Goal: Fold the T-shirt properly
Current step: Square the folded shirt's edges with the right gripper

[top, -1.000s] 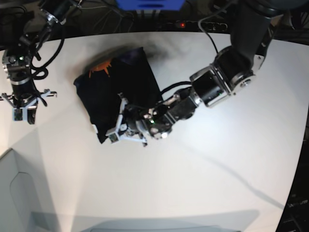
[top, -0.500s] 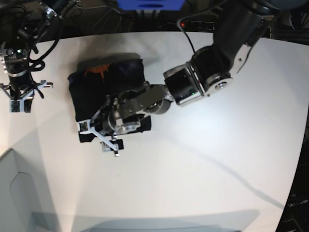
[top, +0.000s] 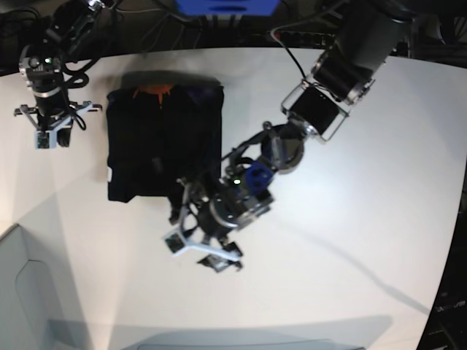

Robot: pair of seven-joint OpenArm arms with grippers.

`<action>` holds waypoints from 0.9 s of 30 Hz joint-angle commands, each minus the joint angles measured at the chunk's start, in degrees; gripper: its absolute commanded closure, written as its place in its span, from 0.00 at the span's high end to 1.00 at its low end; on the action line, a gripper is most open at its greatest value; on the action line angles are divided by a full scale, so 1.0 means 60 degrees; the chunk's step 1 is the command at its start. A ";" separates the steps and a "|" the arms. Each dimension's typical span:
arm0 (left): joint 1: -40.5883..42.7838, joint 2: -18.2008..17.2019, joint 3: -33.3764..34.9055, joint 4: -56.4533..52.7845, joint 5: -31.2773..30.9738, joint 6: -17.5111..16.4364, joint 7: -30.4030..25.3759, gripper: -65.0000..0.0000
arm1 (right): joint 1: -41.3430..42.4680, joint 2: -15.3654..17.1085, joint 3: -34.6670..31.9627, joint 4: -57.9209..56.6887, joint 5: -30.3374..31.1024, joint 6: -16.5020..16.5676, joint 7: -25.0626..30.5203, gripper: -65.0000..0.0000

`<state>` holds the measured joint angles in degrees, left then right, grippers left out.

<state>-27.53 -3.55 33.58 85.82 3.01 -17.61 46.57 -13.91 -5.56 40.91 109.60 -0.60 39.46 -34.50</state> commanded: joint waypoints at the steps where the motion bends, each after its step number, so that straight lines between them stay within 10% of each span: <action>1: -0.0020 -0.0236 -0.0608 0.0444 0.0078 0.0128 -0.0061 0.78 | -0.0004 0.0011 0.0032 0.0173 0.0122 0.0090 0.0219 0.00; 13: 0.4332 -0.1672 -0.6909 0.2685 0.0049 0.0114 -0.0047 0.78 | -0.1117 -0.0573 -0.1169 0.0173 0.0151 0.0090 0.0263 0.00; 27: 0.6046 -0.1701 -0.8652 0.2700 0.0034 0.0099 0.0027 0.78 | -0.1879 -0.0573 -0.1887 0.0173 0.0166 0.0090 0.0307 0.00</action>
<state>9.10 -13.21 -18.04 100.88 3.20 -17.21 47.79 -25.06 -9.06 29.58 109.60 -0.64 39.42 -33.87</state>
